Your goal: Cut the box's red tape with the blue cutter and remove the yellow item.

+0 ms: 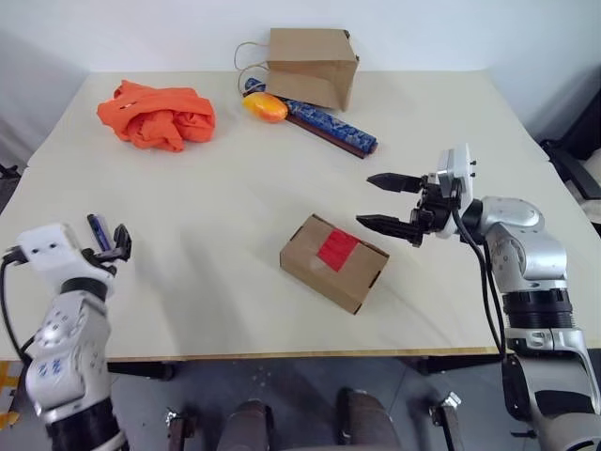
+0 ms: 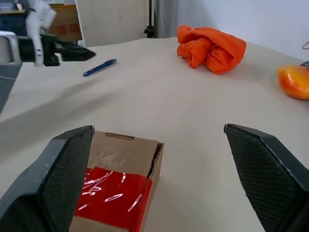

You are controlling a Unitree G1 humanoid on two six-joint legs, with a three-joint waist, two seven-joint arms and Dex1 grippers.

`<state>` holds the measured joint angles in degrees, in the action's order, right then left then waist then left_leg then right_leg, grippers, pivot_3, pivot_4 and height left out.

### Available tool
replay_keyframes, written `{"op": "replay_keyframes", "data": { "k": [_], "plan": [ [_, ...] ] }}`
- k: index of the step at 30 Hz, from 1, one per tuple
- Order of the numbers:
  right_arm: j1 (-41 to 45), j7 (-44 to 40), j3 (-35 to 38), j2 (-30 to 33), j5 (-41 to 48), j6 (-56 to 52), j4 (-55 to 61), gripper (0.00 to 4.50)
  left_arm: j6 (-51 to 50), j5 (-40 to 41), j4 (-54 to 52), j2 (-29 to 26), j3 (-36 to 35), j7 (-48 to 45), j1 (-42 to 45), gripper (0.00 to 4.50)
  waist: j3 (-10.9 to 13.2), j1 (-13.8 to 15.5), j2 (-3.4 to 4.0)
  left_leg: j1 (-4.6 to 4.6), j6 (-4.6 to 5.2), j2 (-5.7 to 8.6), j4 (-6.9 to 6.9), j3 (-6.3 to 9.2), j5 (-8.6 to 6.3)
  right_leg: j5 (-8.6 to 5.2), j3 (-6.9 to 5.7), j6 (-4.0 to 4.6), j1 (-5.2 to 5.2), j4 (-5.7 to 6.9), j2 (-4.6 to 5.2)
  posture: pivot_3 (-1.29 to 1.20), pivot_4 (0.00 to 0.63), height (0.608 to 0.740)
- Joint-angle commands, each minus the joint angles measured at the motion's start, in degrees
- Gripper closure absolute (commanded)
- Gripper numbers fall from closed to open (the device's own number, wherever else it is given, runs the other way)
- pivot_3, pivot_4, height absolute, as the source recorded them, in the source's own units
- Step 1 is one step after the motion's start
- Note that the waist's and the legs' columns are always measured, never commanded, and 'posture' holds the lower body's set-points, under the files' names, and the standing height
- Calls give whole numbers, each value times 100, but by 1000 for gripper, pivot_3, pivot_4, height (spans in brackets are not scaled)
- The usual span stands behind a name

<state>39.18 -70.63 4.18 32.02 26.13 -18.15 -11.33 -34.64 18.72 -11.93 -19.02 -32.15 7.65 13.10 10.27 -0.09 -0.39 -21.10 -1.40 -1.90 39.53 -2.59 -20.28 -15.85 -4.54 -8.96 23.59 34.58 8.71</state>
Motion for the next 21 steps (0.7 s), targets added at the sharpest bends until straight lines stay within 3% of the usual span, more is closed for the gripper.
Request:
{"op": "replay_keyframes", "data": {
  "k": [1, 10, 13, 21],
  "plan": [
    [-115, 114, 142, 74, 176, -92, 353, 0, -274, -262, 645, -160, -9, 415, 476, 18, 0, -17, 0, 0, 0, 0, 0, -2, 0, 0, 1, 0, 0, 1, 0, 0, 150, 740],
    [-489, 297, 260, 273, 240, -254, 732, 0, -946, -241, 1200, -100, -243, 761, 756, 18, 0, -4, -2, 1, -4, 0, 2, -3, -2, 2, 1, -3, 2, 1, 1, 0, 150, 740],
    [-505, 347, 268, 302, 252, -268, 749, 0, -1017, -214, 1240, -70, -352, 819, 755, 605, 0, -19, -1, 5, -4, 0, 4, -6, -2, 1, 4, -3, 2, 4, 1, 0, 150, 740],
    [-415, 286, 252, 349, 284, -244, 654, 0, -1145, -158, 1318, -114, -494, 791, 745, 2997, -1, -3, -1, 7, -5, 0, 5, -8, -2, 2, 6, -3, 2, 9, 2, 0, 150, 740]
  ]
}}
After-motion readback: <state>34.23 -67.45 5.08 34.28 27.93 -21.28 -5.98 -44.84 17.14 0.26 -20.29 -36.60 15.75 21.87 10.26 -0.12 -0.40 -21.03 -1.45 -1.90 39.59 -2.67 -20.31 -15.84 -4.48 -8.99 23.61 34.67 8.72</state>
